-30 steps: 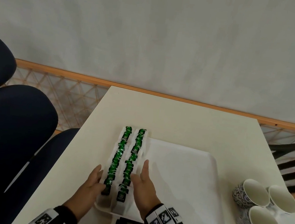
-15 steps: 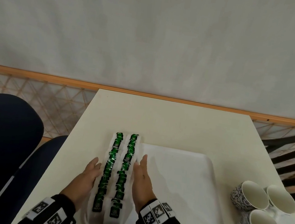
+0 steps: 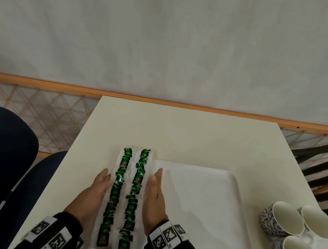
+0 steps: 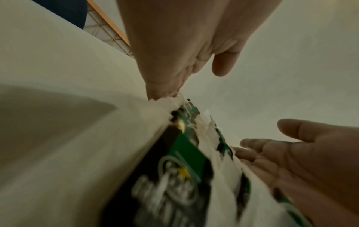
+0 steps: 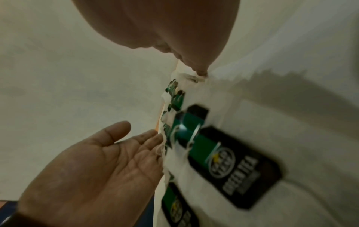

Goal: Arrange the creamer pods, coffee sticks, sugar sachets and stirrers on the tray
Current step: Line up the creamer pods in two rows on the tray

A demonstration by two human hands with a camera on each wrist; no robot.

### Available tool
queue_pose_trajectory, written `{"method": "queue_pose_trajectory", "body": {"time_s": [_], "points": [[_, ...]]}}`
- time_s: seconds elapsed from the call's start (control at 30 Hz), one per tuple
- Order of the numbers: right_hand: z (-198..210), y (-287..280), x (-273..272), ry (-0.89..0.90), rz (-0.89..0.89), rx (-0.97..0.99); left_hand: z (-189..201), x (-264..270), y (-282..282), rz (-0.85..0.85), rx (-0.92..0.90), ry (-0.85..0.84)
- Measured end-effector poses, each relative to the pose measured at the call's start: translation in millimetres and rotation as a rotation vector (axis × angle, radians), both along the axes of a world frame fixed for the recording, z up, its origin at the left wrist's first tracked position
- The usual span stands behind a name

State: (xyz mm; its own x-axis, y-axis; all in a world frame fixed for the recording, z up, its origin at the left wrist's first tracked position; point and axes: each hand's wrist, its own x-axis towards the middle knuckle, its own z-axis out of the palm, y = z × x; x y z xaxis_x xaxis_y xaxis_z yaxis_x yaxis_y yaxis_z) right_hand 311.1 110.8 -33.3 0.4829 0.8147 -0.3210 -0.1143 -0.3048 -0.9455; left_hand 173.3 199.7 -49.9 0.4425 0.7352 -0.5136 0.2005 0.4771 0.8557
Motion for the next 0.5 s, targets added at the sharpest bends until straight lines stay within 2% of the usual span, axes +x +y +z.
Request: {"method": "queue_pose_trajectory", "body": {"time_s": [0.17,0.5], "points": [[0,-3,-8,-0.025,0.066,-0.006,2,2,11,-0.054,0.03,0.0],[6,33,22,0.019,-0.013,-0.008,20,24,24,-0.022,0.024,0.043]]}}
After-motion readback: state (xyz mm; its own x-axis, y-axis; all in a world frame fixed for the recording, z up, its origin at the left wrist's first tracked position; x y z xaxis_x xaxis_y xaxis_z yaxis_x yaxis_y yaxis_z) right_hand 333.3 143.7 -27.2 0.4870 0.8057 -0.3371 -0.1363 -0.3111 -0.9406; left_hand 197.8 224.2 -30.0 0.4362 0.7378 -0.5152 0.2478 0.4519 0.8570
